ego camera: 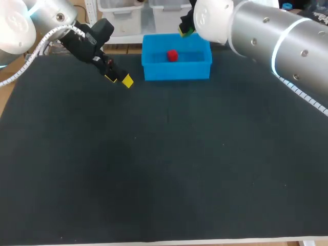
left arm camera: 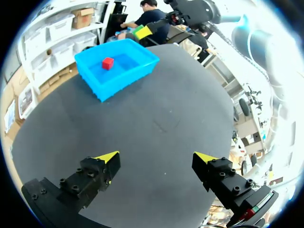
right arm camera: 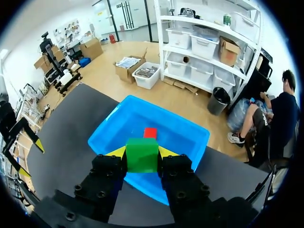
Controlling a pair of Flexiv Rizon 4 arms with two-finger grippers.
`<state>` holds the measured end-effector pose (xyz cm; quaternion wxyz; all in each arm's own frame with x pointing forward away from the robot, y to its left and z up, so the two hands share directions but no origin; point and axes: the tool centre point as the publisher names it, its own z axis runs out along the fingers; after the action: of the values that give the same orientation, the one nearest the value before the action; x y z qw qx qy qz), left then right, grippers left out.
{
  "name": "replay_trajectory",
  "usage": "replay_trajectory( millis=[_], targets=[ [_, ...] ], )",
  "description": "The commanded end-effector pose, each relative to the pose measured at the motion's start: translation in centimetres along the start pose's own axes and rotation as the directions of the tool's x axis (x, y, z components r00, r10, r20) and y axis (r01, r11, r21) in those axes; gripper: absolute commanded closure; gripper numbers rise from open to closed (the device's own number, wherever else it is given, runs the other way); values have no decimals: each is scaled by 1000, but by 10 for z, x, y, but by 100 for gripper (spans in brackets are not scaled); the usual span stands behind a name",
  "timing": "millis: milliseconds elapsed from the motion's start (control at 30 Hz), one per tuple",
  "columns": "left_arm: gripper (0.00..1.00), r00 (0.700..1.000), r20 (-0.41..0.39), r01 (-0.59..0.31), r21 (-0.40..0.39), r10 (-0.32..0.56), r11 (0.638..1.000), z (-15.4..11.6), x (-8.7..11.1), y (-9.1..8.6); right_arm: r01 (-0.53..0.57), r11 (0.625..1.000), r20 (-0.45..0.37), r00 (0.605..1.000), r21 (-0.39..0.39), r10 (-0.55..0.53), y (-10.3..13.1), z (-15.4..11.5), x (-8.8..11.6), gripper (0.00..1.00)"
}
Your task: Use the left arm to pick the red cube and place it into the blue plastic box first, then use the right arm to grasp the green cube and put it into the same blue plastic box after the first action is fully finished.
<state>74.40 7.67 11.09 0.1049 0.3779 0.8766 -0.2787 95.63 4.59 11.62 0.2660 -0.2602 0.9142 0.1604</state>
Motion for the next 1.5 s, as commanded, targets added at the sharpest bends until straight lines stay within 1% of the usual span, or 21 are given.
replay_trajectory(
  millis=[33, 133, 267, 500, 533, 567, 767, 933, 1200, 1333, 1433, 1500],
  targets=[
    [0, 1000, 3, -3, 2, 3, 1000, 0, 1, 1, 1, 998, -17, 1000, -55, -2, -16, 14, -11, 100],
    [0, 1000, 3, -3, 2, 3, 1000, 0, 1, 1, -2, 997, -16, 1000, -80, 1, -22, 21, -9, 100],
    [0, 1000, 3, -3, 2, 3, 1000, 0, 1, 1, 4, 996, -28, 1000, -93, -6, -29, 30, -8, 100],
    [0, 1000, 3, -3, 2, 3, 1000, 0, 1, 1, 16, 995, -51, 998, -99, -21, -35, 43, -8, 100],
    [0, 1000, 3, -3, 2, 3, 1000, 0, 1, 1, 14, 995, -54, 998, -98, -19, -35, 44, -8, 55],
    [0, 1000, 3, -3, 2, 3, 1000, 0, 1, 1, 14, 994, -53, 998, -108, -20, -35, 45, -8, 0],
    [0, 1000, 3, -3, 2, 3, 1000, 0, 1, 1, 11, 994, -52, 998, -108, -17, -36, 46, -8, 0],
    [0, 1000, 3, -3, 2, 3, 1000, 0, 1, 1, 24, 995, -47, 998, -95, -29, -36, 42, -9, 0],
    [0, 1000, 3, -3, 2, 3, 1000, 0, 1, 1, 36, 997, -42, 998, -68, -39, -34, 30, -9, 0],
    [0, 1000, 3, -3, 2, 3, 1000, 0, 1, 1, 16, 999, -38, 999, -42, -17, -36, 21, -9, 0],
    [0, 1000, 3, -3, 2, 3, 1000, 0, 1, 1, 15, 999, -32, 999, -40, -16, -34, 12, -7, 0],
    [0, 1000, 3, -3, 2, 3, 1000, 0, 1, 1, 15, 999, -32, 999, -40, -16, -34, 12, -7, 0]
  ],
)
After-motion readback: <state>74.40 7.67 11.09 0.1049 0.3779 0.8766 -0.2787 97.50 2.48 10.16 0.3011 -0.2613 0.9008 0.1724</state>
